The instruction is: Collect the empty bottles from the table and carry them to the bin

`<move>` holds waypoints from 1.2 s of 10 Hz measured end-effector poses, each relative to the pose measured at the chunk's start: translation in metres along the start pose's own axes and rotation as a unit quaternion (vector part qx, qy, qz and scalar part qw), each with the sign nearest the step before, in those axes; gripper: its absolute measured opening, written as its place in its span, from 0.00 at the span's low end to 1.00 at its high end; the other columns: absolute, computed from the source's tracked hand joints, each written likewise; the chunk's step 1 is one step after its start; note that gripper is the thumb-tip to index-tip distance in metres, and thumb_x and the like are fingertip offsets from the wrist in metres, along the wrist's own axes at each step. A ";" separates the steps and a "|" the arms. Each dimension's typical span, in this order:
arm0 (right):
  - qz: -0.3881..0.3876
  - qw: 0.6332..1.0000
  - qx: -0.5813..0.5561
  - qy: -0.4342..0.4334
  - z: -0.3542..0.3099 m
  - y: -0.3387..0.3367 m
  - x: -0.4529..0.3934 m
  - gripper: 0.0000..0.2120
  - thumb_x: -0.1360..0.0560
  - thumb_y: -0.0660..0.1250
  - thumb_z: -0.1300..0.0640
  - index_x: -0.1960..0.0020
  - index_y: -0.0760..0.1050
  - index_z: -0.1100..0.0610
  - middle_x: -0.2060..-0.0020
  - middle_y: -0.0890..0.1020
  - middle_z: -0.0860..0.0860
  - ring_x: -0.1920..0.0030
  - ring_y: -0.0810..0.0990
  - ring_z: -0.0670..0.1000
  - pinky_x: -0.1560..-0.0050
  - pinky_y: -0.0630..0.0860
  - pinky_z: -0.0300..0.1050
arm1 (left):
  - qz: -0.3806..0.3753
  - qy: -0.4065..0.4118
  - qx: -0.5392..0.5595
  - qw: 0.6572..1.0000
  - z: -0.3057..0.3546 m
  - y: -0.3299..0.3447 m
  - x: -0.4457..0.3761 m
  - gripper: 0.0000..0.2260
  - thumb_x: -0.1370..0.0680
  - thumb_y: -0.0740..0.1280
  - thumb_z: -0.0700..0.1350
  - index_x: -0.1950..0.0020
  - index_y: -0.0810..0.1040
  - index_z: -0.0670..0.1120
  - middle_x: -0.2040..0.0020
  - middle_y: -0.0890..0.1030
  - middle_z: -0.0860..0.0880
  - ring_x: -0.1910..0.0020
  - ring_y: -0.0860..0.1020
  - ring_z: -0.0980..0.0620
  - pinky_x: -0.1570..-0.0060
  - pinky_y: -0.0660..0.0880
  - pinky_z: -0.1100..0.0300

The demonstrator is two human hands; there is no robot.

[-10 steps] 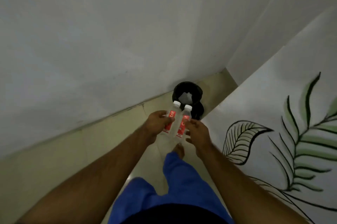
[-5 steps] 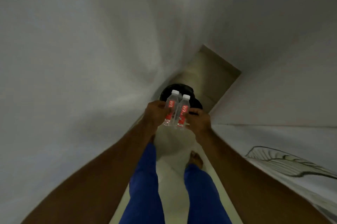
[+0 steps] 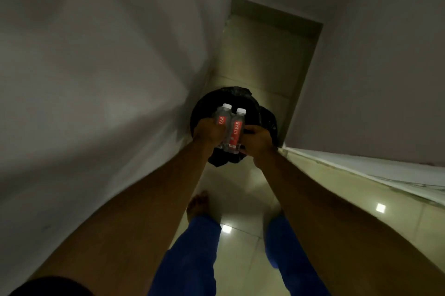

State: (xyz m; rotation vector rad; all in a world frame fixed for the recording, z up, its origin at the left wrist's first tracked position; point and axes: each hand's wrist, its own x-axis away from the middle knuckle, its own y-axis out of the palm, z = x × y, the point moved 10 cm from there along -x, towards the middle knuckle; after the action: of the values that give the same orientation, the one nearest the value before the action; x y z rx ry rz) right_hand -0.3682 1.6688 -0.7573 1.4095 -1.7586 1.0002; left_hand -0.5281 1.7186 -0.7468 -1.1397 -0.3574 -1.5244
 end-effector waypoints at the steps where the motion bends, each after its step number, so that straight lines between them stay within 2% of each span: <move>1: -0.032 0.999 -0.008 0.007 -0.001 0.010 -0.006 0.15 0.21 0.63 0.67 0.36 0.77 0.61 0.58 0.79 0.51 0.57 0.80 0.53 0.49 0.81 0.53 | -0.011 0.030 0.042 0.999 -0.005 0.017 -0.014 0.16 0.19 0.65 0.49 0.35 0.79 0.43 0.41 0.82 0.44 0.44 0.80 0.46 0.48 0.77 0.63; 2: -0.037 0.997 -0.058 0.025 0.000 0.010 0.009 0.16 0.21 0.60 0.69 0.41 0.73 0.52 0.58 0.75 0.48 0.61 0.77 0.47 0.56 0.79 0.47 | -0.010 0.027 0.035 0.999 -0.018 0.017 -0.011 0.15 0.20 0.63 0.40 0.34 0.78 0.41 0.41 0.82 0.43 0.42 0.81 0.43 0.46 0.79 0.57; 3: -0.006 0.993 -0.110 0.032 -0.003 0.002 0.048 0.14 0.19 0.58 0.68 0.53 0.73 0.50 0.61 0.76 0.49 0.67 0.78 0.46 0.65 0.79 0.42 | -0.047 0.028 0.151 0.987 -0.005 0.016 0.031 0.18 0.17 0.54 0.37 0.28 0.69 0.32 0.39 0.77 0.38 0.48 0.80 0.43 0.53 0.80 0.59; 4: 0.036 0.988 -0.149 0.033 -0.010 -0.015 0.095 0.12 0.18 0.56 0.68 0.52 0.76 0.56 0.63 0.78 0.52 0.72 0.80 0.47 0.76 0.76 0.36 | -0.029 0.094 0.092 0.991 0.027 -0.001 0.077 0.20 0.16 0.51 0.39 0.28 0.68 0.31 0.43 0.78 0.39 0.45 0.77 0.40 0.51 0.79 0.56; 5: 0.059 0.983 -0.175 0.010 -0.027 -0.034 0.149 0.13 0.21 0.60 0.68 0.40 0.77 0.60 0.53 0.82 0.56 0.59 0.80 0.54 0.63 0.78 0.41 | -0.029 0.077 0.083 0.993 0.048 -0.013 0.128 0.17 0.18 0.57 0.36 0.29 0.72 0.37 0.40 0.77 0.44 0.41 0.76 0.46 0.48 0.77 0.64; 6: 0.084 0.975 -0.207 -0.006 -0.046 -0.069 0.223 0.13 0.21 0.63 0.65 0.38 0.76 0.58 0.54 0.82 0.55 0.60 0.79 0.51 0.54 0.77 0.51 | -0.060 0.094 0.035 0.993 0.084 -0.013 0.195 0.17 0.19 0.62 0.36 0.30 0.74 0.40 0.39 0.78 0.45 0.42 0.76 0.50 0.51 0.74 0.70; 7: 0.098 0.964 -0.245 -0.032 -0.058 -0.107 0.298 0.11 0.21 0.64 0.63 0.41 0.77 0.56 0.57 0.83 0.53 0.60 0.81 0.50 0.55 0.79 0.48 | -0.098 0.144 -0.042 0.984 0.122 -0.006 0.274 0.15 0.20 0.65 0.38 0.34 0.77 0.41 0.43 0.81 0.43 0.47 0.80 0.47 0.45 0.78 0.54; 8: 0.126 0.947 -0.291 -0.053 -0.052 -0.159 0.377 0.09 0.20 0.64 0.61 0.42 0.78 0.56 0.57 0.83 0.52 0.57 0.81 0.51 0.56 0.79 0.47 | -0.130 0.194 -0.102 0.967 0.159 0.013 0.358 0.12 0.21 0.66 0.42 0.38 0.79 0.44 0.45 0.83 0.45 0.47 0.81 0.46 0.44 0.78 0.50; 9: 0.171 0.922 -0.339 -0.079 -0.022 -0.231 0.470 0.08 0.20 0.64 0.61 0.43 0.79 0.56 0.58 0.83 0.52 0.59 0.81 0.51 0.58 0.78 0.46 | -0.161 0.220 -0.114 0.955 0.179 0.054 0.450 0.10 0.25 0.69 0.46 0.45 0.81 0.49 0.46 0.84 0.45 0.47 0.82 0.45 0.43 0.79 0.48; 10: 0.224 0.891 -0.384 -0.093 0.034 -0.310 0.554 0.08 0.21 0.65 0.61 0.43 0.79 0.55 0.58 0.83 0.52 0.60 0.81 0.50 0.59 0.78 0.45 | -0.206 0.245 -0.135 0.938 0.183 0.119 0.542 0.08 0.26 0.69 0.46 0.46 0.80 0.50 0.49 0.84 0.46 0.48 0.82 0.46 0.44 0.79 0.50; 12: 0.345 0.808 -0.459 -0.131 0.154 -0.468 0.716 0.05 0.20 0.64 0.60 0.47 0.77 0.53 0.60 0.82 0.50 0.63 0.80 0.48 0.63 0.76 0.41 | -0.326 0.329 -0.168 0.870 0.175 0.274 0.744 0.07 0.23 0.68 0.42 0.46 0.80 0.47 0.52 0.82 0.47 0.55 0.79 0.51 0.53 0.75 0.57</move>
State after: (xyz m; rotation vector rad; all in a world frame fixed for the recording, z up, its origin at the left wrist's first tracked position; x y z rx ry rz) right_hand -0.0568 1.1373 -0.1434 0.2717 -2.5257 0.1175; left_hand -0.1230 1.3264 -0.1625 -0.6921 0.0132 -2.5427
